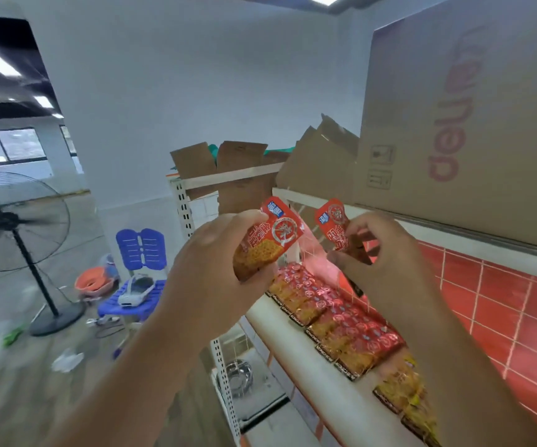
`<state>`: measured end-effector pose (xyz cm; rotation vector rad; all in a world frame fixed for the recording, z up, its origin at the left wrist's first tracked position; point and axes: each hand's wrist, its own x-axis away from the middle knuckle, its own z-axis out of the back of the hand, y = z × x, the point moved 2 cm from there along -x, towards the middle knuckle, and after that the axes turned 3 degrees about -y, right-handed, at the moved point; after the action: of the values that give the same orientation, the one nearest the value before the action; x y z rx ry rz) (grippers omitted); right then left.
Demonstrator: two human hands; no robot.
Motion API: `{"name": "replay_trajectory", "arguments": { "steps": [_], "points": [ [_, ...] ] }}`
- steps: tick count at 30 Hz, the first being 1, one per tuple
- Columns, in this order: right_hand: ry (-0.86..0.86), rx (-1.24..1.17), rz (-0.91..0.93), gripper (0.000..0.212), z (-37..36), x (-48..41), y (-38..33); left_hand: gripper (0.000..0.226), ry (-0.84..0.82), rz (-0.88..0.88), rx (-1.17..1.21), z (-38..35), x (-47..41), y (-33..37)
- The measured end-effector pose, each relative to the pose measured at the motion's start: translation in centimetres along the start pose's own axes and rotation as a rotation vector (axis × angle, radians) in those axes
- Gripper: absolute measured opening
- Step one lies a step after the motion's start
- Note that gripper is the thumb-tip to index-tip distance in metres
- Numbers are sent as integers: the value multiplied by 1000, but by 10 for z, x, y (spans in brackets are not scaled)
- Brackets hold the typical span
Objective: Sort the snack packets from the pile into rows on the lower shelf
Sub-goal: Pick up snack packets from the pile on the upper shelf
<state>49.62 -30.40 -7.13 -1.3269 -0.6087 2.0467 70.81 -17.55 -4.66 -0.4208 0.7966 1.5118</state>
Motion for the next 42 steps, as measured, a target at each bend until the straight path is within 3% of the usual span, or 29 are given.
{"name": "replay_trajectory", "arguments": {
  "steps": [11, 21, 30, 37, 42],
  "points": [
    [-46, 69, -108, 33, -60, -53, 49, 62, -42, 0, 94, -65, -37, -86],
    [23, 256, -174, 36, -152, -105, 74, 60, -110, -81, 286, -129, -90, -206],
    [42, 289, -341, 37, -249, -132, 102, 63, -312, -111, 412, -197, -130, -318],
    [42, 518, -513, 50, -292, -142, 152, 62, -454, -77, 443, -272, -154, -360],
    [-15, 526, -668, 65, -335, -140, 207, 65, -554, 1, 442, -331, -163, -374]
  ]
}}
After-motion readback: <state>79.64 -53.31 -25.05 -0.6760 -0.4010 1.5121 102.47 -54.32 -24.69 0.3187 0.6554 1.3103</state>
